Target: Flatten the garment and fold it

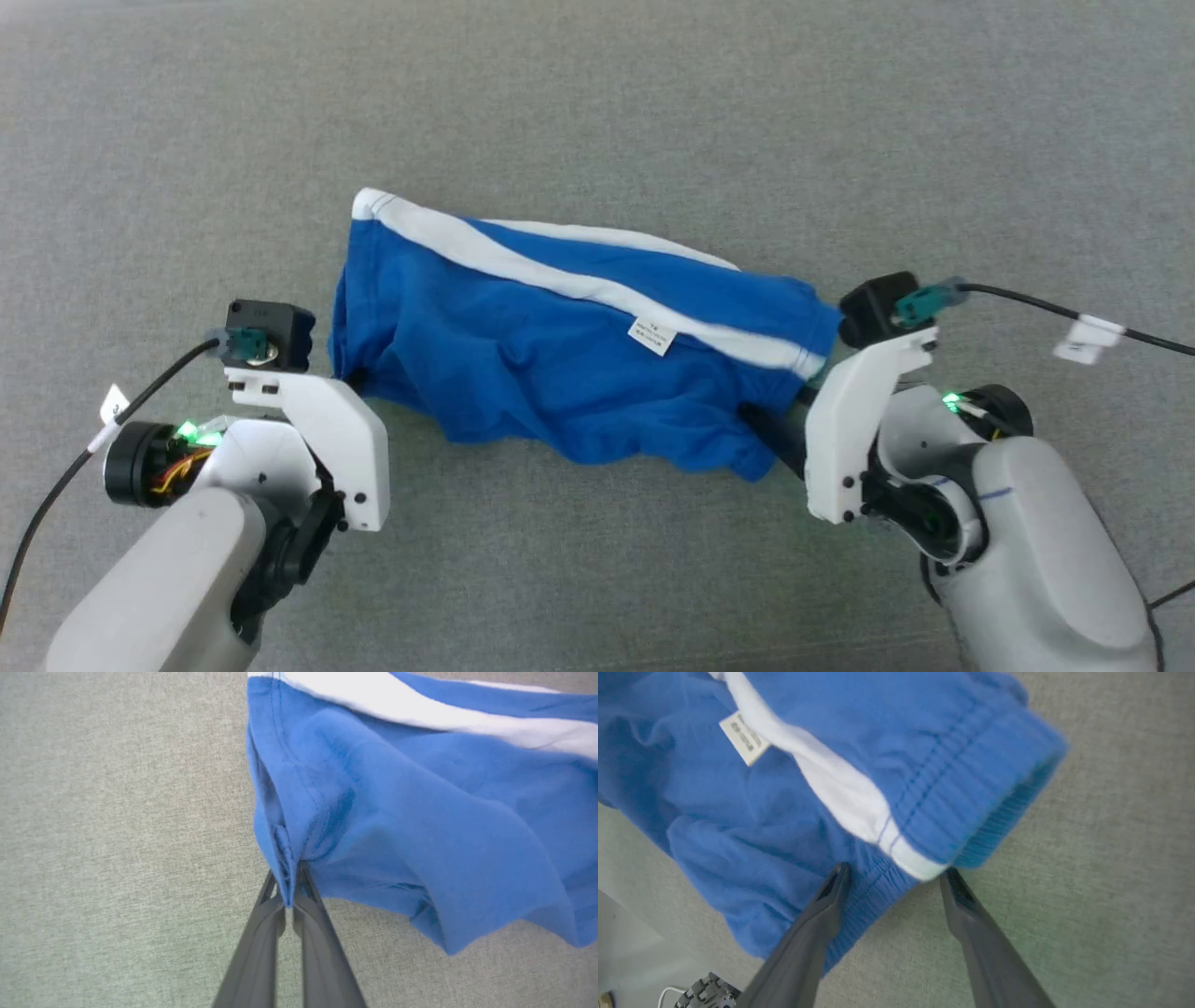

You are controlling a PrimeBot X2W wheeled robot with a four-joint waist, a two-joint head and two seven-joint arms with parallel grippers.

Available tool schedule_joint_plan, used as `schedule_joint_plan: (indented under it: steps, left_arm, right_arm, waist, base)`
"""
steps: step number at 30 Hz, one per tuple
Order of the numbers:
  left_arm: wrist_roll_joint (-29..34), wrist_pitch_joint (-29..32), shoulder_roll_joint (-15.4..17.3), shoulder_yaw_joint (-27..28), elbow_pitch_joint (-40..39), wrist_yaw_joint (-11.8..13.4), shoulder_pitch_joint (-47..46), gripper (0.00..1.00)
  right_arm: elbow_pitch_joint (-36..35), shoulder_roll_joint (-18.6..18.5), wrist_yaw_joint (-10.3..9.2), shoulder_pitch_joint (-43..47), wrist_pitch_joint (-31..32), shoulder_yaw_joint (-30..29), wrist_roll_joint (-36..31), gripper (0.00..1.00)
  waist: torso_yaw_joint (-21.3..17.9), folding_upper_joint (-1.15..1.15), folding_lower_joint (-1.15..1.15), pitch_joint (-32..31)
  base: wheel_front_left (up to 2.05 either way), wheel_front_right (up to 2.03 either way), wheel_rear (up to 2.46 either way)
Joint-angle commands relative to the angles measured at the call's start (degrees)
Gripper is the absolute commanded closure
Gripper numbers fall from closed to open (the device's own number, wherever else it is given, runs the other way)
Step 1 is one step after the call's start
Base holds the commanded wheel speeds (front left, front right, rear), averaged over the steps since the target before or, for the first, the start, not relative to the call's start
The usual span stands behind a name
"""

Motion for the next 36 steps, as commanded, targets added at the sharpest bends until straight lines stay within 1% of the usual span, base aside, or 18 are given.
schedule_joint_plan:
  steps: [1, 4, 7, 8, 9, 11, 16, 20, 24, 30, 32, 35, 36]
  left_arm:
    - [0.3, -0.5, -0.1, -0.1, -0.2, -0.3, -0.7, 1.0]
    - [0.2, -1.0, -0.3, -0.1, -0.2, -0.5, -0.9, 1.0]
    - [0.2, -1.4, -0.5, -0.4, 0.1, -1.0, -1.0, 1.0]
    - [0.1, -1.5, -0.6, -0.5, 0.2, -1.1, -1.1, 1.0]
    - [0.0, -1.7, -0.7, -0.5, 0.2, -1.3, -1.1, 1.0]
    - [-0.1, -1.9, -0.9, -0.7, 0.5, -1.6, -1.1, 1.0]
    - [-0.3, -3.1, -1.0, -0.7, 1.0, -2.1, -0.6, 1.0]
    - [-0.5, -4.3, -1.0, -0.7, 0.6, -1.9, 1.0, 1.0]
    - [-0.9, -5.3, -0.7, -0.7, -1.4, -0.2, 5.4, 1.0]
    - [-2.0, -6.2, -0.4, -1.2, -6.1, 3.2, 14.4, 1.0]
    - [-2.7, -6.1, -0.9, -1.5, -7.0, 4.5, 17.0, 1.0]
    - [-3.5, -6.5, -2.6, -2.5, -6.8, 5.7, 20.0, 1.0]
    - [-3.6, -6.7, -3.2, -2.8, -6.2, 5.8, 20.5, 1.0]
  right_arm:
    - [1.4, 0.0, -0.11, -1.1, -0.1, 0.4, -0.4, 0.0]
    - [5.6, 0.0, -0.11, -2.3, 0.4, 1.8, -0.9, 0.0]
    - [9.7, 0.0, -0.11, -2.9, 3.1, 3.7, -1.1, 0.0]
    - [10.7, 0.0, -0.11, -3.0, 4.3, 4.3, -0.8, 0.65]
    - [11.5, 0.0, -0.11, -3.1, 5.1, 4.6, 0.0, 1.0]
    - [12.3, 0.0, -0.11, -3.4, 5.9, 4.9, 0.4, 1.0]
    - [12.3, 0.0, -0.11, -4.0, 5.7, 4.4, 0.9, 1.0]
    - [10.5, -0.3, -0.11, -4.0, 5.3, 3.6, 1.2, 1.0]
    - [7.2, -2.6, -0.11, -2.4, 6.8, 3.8, 3.2, 1.0]
    - [2.6, -6.9, -0.11, 2.0, 9.8, 2.6, 5.6, 1.0]
    - [1.9, -7.6, -0.11, 3.6, 10.6, 2.1, 5.7, 1.0]
    - [1.2, -7.5, -0.11, 5.9, 10.1, 1.1, 5.3, 1.0]
    - [1.1, -7.2, -0.11, 6.6, 9.8, 0.7, 5.1, 0.91]
  waist:
    - [0.3, 0.0, -0.01, 0.5]
    - [0.6, 0.0, -0.01, 0.9]
    - [1.1, 0.0, -0.01, 1.0]
    - [1.2, 0.0, -0.01, 1.0]
    - [1.4, 0.0, -0.01, 0.9]
    - [1.7, 0.0, -0.01, 0.6]
    - [2.0, 0.0, -0.01, -0.9]
    - [2.3, 0.0, -0.01, -3.7]
    - [2.6, 0.0, -0.01, -7.3]
    - [3.1, 0.0, -0.01, -10.5]
    - [3.4, 0.0, -0.01, -10.6]
    - [3.7, 0.0, -0.01, -10.3]
    - [3.7, 0.0, -0.01, -10.2]
  base:
    - [0.0, 0.0, 0.0]
    - [0.0, 0.0, 0.0]
    - [0.0, 0.0, 0.0]
    - [0.0, 0.0, 0.0]
    - [0.0, 0.0, 0.0]
    - [0.0, 0.0, 0.0]
    - [0.0, 0.0, 0.0]
    - [0.0, 0.0, 0.0]
    - [0.0, 0.0, 0.0]
    - [0.0, 0.0, 0.0]
    - [0.0, 0.0, 0.0]
    - [0.0, 0.0, 0.0]
    - [0.0, 0.0, 0.0]
